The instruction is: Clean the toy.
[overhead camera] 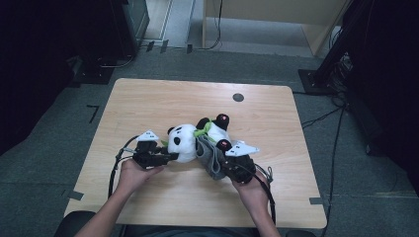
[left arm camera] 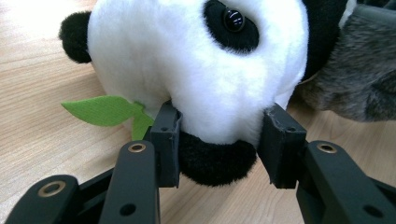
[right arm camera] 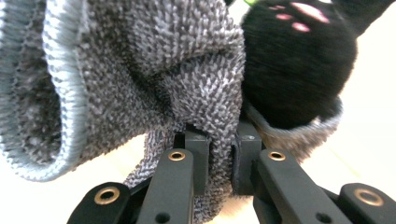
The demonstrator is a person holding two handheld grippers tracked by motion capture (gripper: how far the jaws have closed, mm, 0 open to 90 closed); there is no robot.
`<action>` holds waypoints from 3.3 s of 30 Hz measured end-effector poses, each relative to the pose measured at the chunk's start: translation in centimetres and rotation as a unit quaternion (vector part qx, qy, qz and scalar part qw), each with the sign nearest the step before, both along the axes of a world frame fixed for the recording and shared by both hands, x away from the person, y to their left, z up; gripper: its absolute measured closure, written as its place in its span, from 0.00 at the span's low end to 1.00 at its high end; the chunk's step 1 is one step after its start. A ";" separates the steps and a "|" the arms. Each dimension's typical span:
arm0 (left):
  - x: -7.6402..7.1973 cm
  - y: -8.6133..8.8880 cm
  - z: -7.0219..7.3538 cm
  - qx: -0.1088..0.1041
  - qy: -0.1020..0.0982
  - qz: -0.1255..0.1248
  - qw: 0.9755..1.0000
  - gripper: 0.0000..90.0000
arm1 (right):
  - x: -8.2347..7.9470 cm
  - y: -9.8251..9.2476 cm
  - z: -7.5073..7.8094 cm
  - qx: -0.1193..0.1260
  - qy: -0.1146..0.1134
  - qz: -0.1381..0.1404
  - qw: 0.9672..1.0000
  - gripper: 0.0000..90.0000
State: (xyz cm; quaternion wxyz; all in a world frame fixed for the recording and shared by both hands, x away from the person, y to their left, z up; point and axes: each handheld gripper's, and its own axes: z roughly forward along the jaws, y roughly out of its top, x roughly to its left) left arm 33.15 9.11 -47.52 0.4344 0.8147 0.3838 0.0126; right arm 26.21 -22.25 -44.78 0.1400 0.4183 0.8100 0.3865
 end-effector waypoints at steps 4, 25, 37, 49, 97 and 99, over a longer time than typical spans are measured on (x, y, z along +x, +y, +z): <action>0.0 0.0 0.0 -0.001 0.000 0.000 1.000 0.62 | -0.2 -1.0 0.3 0.007 0.007 -0.008 1.000 0.91; 0.1 0.2 -0.1 -0.003 -0.004 0.002 1.000 0.61 | 0.6 -8.0 0.6 0.032 0.026 -0.102 0.994 0.91; -0.1 0.2 -0.2 -0.005 -0.007 0.005 1.000 0.60 | 3.0 -12.2 1.4 0.045 0.004 -0.168 0.985 0.91; -0.1 0.3 -0.3 -0.012 -0.006 0.009 1.000 0.59 | 7.1 -14.9 1.9 0.052 -0.018 -0.214 0.975 0.91; 0.0 0.5 -0.5 -0.021 -0.016 0.010 1.000 0.53 | 10.0 -16.9 -1.4 0.055 -0.024 -0.211 0.976 0.46; 0.0 0.5 -0.4 -0.020 -0.015 0.009 1.000 0.53 | 9.5 -16.4 -1.3 0.057 -0.024 -0.206 0.977 0.46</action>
